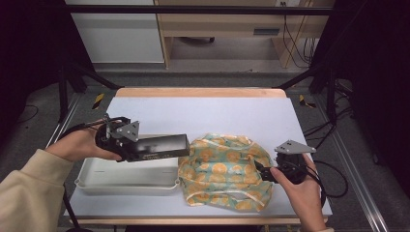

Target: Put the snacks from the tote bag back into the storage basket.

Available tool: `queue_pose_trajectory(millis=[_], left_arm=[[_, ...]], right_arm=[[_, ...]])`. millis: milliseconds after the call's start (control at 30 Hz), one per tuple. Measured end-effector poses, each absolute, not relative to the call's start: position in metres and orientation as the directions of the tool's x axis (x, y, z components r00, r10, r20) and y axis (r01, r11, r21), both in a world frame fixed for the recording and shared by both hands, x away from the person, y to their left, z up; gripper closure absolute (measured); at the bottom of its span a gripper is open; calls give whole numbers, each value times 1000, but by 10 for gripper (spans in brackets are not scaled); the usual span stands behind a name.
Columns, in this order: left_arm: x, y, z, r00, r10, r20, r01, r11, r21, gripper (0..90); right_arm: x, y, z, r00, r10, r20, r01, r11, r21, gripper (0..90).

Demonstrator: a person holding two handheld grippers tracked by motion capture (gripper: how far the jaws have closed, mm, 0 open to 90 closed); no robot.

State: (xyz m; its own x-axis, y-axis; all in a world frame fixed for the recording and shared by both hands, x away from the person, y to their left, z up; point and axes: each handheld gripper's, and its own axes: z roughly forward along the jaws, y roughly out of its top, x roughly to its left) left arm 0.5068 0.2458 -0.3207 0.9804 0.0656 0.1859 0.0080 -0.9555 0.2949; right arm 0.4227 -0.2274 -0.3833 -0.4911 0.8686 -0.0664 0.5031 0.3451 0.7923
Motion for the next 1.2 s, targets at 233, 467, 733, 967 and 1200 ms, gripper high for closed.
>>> queue_pose_trajectory(millis=[233,467,733,967,1200], left_arm=[[505,257,-321,978,77,193,16,-955,296,435],[504,267,-323,978,76,195,15,-955,298,435],[502,276,-330,980,70,185,17,-961,276,435],[506,283,-343,984,68,166,17,-957,291,435],[504,291,-359,987,61,146,17,-957,289,435]], right_arm=[[415,-238,-395,-427,901,-70,475,290,831,130],[408,-245,-415,-360,933,-28,495,216,842,123],[406,-256,-430,-306,952,10,511,155,846,105],[406,-268,-443,-242,968,59,514,77,854,107],[408,-274,-454,-223,974,48,539,82,838,96]])
